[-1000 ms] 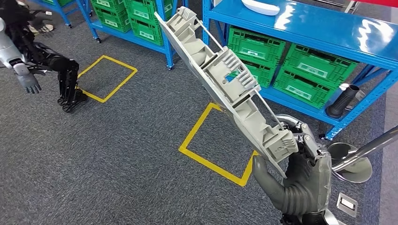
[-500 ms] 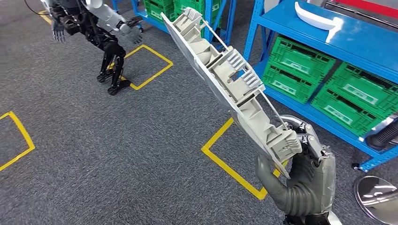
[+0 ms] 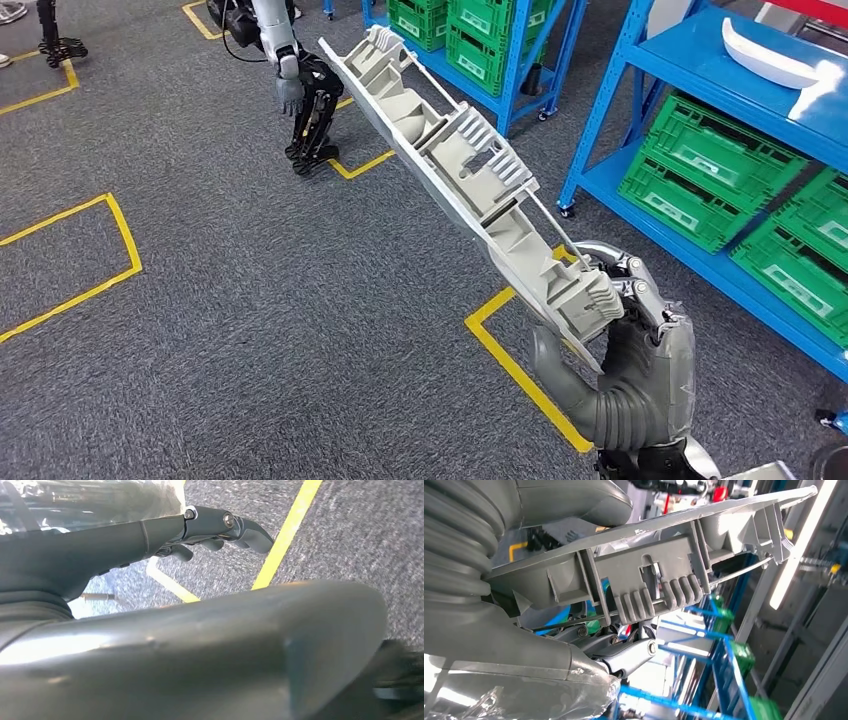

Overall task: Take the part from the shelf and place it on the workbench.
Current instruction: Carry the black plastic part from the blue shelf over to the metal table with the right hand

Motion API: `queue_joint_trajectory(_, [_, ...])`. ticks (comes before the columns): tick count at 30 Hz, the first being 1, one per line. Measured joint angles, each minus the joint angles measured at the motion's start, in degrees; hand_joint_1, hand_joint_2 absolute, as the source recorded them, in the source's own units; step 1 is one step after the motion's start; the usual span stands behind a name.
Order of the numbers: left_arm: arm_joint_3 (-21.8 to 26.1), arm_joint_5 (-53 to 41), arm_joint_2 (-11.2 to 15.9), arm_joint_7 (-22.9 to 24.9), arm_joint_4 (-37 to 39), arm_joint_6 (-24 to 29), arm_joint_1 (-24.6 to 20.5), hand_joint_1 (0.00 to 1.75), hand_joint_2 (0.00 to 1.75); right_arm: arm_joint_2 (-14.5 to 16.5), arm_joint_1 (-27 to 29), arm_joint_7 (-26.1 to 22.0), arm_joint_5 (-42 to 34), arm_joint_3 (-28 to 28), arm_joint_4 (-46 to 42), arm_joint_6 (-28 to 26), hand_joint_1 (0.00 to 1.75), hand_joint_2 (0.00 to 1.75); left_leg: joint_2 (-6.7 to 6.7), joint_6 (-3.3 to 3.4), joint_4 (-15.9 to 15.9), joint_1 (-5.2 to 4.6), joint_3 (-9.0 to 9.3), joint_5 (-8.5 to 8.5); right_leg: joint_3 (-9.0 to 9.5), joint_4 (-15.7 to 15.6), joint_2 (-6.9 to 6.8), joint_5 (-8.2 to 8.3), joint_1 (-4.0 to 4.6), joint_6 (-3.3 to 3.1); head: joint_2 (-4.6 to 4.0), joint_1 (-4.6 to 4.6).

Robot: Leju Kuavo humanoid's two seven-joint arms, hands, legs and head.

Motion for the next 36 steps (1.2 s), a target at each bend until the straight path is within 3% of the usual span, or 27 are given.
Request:
queue_joint_trajectory(2, [0.0,0.02,0.03,0.02,0.0,0.02,-0.15,0.0,1.75,-0.02,-0.07,0.02,0.0,0.06,0.0,-0.03,1.75,1.75,1.65,1.02,-3.61,-0.64,1.87,0.54,0.25,-0.02,-1.08,-0.27,0.24,0.59,0.0,-0.02])
queue_joint_trajectory(4, [0.0,0.07,0.07,0.0,0.01,0.05,-0.06,0.0,1.75,-0.03,-0.16,0.07,0.02,0.15,0.0,-0.05,1.75,1.75,0.8,1.88,-3.87,-0.87,1.84,0.55,0.46,-0.25,-2.17,-0.39,0.31,1.22,0.0,0.03])
queue_joint_trajectory(5, [0.0,0.08,0.08,-0.03,0.01,0.08,0.08,0.0,1.75,-0.06,-0.25,0.12,0.03,0.19,0.01,-0.05,1.75,1.75,0.18,2.22,-4.19,-0.8,1.93,0.7,0.57,-0.13,-2.03,-0.72,0.24,1.51,0.0,0.13])
queue_joint_trajectory(7, [0.0,0.11,0.11,-0.12,0.01,0.11,0.14,0.0,1.75,-0.15,-0.38,0.2,0.09,0.24,0.01,-0.05,1.75,1.75,-1.04,2.88,-4.8,-0.51,2.23,1.02,-0.56,2.78,0.51,-2.81,0.07,1.85,0.0,0.44])
queue_joint_trajectory(9, [0.0,0.33,0.09,-0.25,0.01,0.14,-0.02,0.0,1.75,-0.26,-0.39,0.25,0.15,0.27,0.02,-0.05,1.75,1.75,-2.36,3.24,-4.91,-0.41,2.25,1.11,-4.18,10.15,3.79,-6.26,-0.01,1.8,0.0,0.92])
queue_joint_trajectory(10, [0.0,0.53,0.07,-0.29,0.01,0.15,-0.07,0.0,1.75,-0.31,-0.36,0.32,0.17,0.28,0.02,-0.06,1.75,1.75,-3.13,3.3,-4.87,-0.46,2.26,1.08,-6.2,13.8,4.46,-7.38,0.03,1.77,0.0,1.13])
queue_joint_trajectory(11, [0.0,0.76,0.06,-0.33,0.01,0.2,-0.05,0.0,1.75,-0.38,-0.32,0.42,0.19,0.29,0.02,-0.07,1.75,1.75,-3.96,3.34,-4.81,-0.5,2.29,1.05,-7.6,15.93,4.73,-7.46,0.08,1.71,0.0,1.25])
queue_joint_trajectory(12, [0.0,0.92,0.07,-0.34,0.01,0.25,-0.02,0.0,1.75,-0.44,-0.29,0.53,0.21,0.29,0.02,-0.07,1.75,1.75,-4.79,3.35,-4.72,-0.54,2.33,1.02,-8.0,15.85,4.86,-6.34,0.11,1.63,0.0,1.31])
queue_joint_trajectory(13, [0.0,1.04,0.08,-0.35,0.01,0.32,0.01,0.0,1.75,-0.49,-0.27,0.62,0.25,0.3,0.02,-0.07,1.75,1.75,-5.64,3.32,-4.57,-0.54,2.37,0.96,-7.37,13.52,5.14,-4.21,0.1,1.51,0.0,1.38])
queue_joint_trajectory(15, [0.0,1.25,0.06,-0.43,0.01,0.47,-0.03,0.0,1.75,-0.55,-0.26,0.7,0.47,0.3,0.02,-0.07,1.75,1.75,-7.31,3.04,-4.03,-0.57,2.19,0.72,-4.48,5.73,7.33,0.14,-0.07,1.19,0.0,1.57])
queue_joint_trajectory(17, [0.0,1.45,0.05,-0.49,0.01,0.58,-0.06,0.0,1.75,-0.58,-0.24,0.78,0.76,0.28,-0.01,-0.07,1.75,1.75,-8.67,2.51,-3.57,-0.52,1.68,0.6,-2.81,1.32,9.06,1.7,-0.14,0.94,0.0,1.69])
queue_joint_trajectory(18, [0.0,1.49,0.06,-0.49,0.01,0.62,-0.02,0.0,1.75,-0.6,-0.21,0.85,0.84,0.28,-0.02,-0.07,1.75,1.75,-9.22,2.2,-3.5,-0.45,1.44,0.67,-2.72,1.09,9.02,1.52,-0.07,0.81,0.0,1.69])
queue_joint_trajectory(19, [0.0,1.48,0.09,-0.48,0.02,0.63,0.08,0.0,1.75,-0.62,-0.21,0.92,0.89,0.26,-0.02,-0.07,1.75,1.75,-9.75,1.88,-3.56,-0.31,1.28,0.76,-2.72,1.02,8.43,1.62,0.0,0.59,0.0,1.68])
queue_joint_trajectory(20, [0.0,1.44,0.14,-0.46,0.02,0.63,0.21,0.0,1.75,-0.64,-0.22,0.98,0.9,0.26,-0.02,-0.07,1.75,1.75,-9.46,1.58,-3.41,-0.29,1.08,0.66,-2.56,0.82,7.82,1.72,-0.01,0.29,0.0,1.66])
queue_joint_trajectory(21, [0.0,1.4,0.19,-0.43,0.03,0.63,0.29,0.0,1.75,-0.67,-0.22,1.02,0.92,0.25,-0.02,-0.07,1.75,1.75,-8.36,1.26,-2.67,-0.35,0.71,0.14,-2.29,0.57,7.12,1.77,-0.06,-0.05,0.0,1.48])
queue_joint_trajectory(22, [0.0,1.35,0.24,-0.39,0.03,0.62,0.28,0.0,1.75,-0.68,-0.22,1.02,0.94,0.24,-0.02,-0.08,1.75,1.75,-6.77,0.95,-0.93,-0.4,-0.08,-0.9,-1.99,0.32,6.38,1.8,-0.12,-0.36,0.0,1.2])
queue_joint_trajectory(24, [0.0,1.27,0.27,-0.33,0.03,0.58,0.1,0.0,1.75,-0.68,-0.15,1.02,1.02,0.24,-0.02,-0.09,1.75,1.75,-3.69,0.4,5.72,-0.23,-3.16,-4.15,-1.52,0.14,4.77,1.57,-0.03,-0.79,0.0,0.65])
queue_joint_trajectory(26, [0.0,1.25,0.27,-0.3,0.03,0.56,0.03,0.0,1.75,-0.68,-0.08,1.02,1.07,0.24,-0.01,-0.09,1.75,1.75,-3.0,0.0,11.66,0.17,-6.11,-6.06,-1.29,0.17,3.12,1.27,0.03,-0.85,0.0,0.46])
queue_joint_trajectory(27, [0.0,1.25,0.28,-0.28,0.03,0.55,0.09,0.0,1.75,-0.68,-0.05,1.03,1.07,0.25,-0.01,-0.08,1.75,1.75,-2.9,-0.12,11.85,0.32,-6.22,-5.51,-1.13,0.18,2.32,1.1,0.03,-0.76,0.0,0.39])
queue_joint_trajectory(29, [0.0,1.25,0.31,-0.26,0.03,0.54,0.18,0.0,1.75,-0.68,-0.02,1.04,1.07,0.27,0.0,-0.07,1.75,1.75,-1.95,-0.1,6.15,0.47,-3.23,-1.95,-0.6,0.19,0.85,0.67,0.03,-0.46,0.0,0.24])
queue_joint_trajectory(30, [0.0,1.25,0.32,-0.26,0.03,0.53,0.14,0.0,1.75,-0.68,-0.02,1.04,1.08,0.27,-0.01,-0.07,1.75,1.75,-0.55,0.02,2.29,0.24,-1.1,-0.5,-0.27,0.18,0.16,0.41,0.13,-0.21,0.0,0.16])
queue_joint_trajectory(32, [0.0,1.25,0.32,-0.29,0.03,0.53,-0.06,0.0,1.75,-0.69,-0.07,1.04,1.1,0.26,-0.01,-0.08,1.75,1.75,1.61,0.8,-2.59,-0.34,1.47,0.7,0.15,0.2,-1.03,-0.01,0.41,0.41,0.0,0.08])
queue_joint_trajectory(33, [0.0,1.25,0.34,-0.29,0.03,0.54,-0.11,0.0,1.75,-0.69,-0.1,1.05,1.11,0.25,-0.01,-0.08,1.75,1.75,1.9,1.23,-3.15,-0.65,1.66,0.45,0.25,0.14,-1.63,-0.12,0.53,0.73,0.0,0.11])
queue_joint_trajectory(35, [0.0,1.25,0.41,-0.21,0.03,0.55,0.04,0.0,1.75,-0.7,-0.19,1.06,1.11,0.25,0.0,-0.08,1.75,1.75,0.64,2.09,-3.62,-0.65,1.59,0.65,0.49,-0.01,-2.62,-0.38,0.44,1.37,0.0,0.21])
queue_joint_trajectory(36, [0.0,1.25,0.45,-0.14,0.03,0.55,0.14,0.0,1.75,-0.72,-0.24,1.08,1.11,0.24,0.0,-0.07,1.75,1.75,-0.03,2.45,-3.92,-0.55,1.7,0.77,0.46,0.37,-2.04,-0.86,0.31,1.65,0.0,0.3])
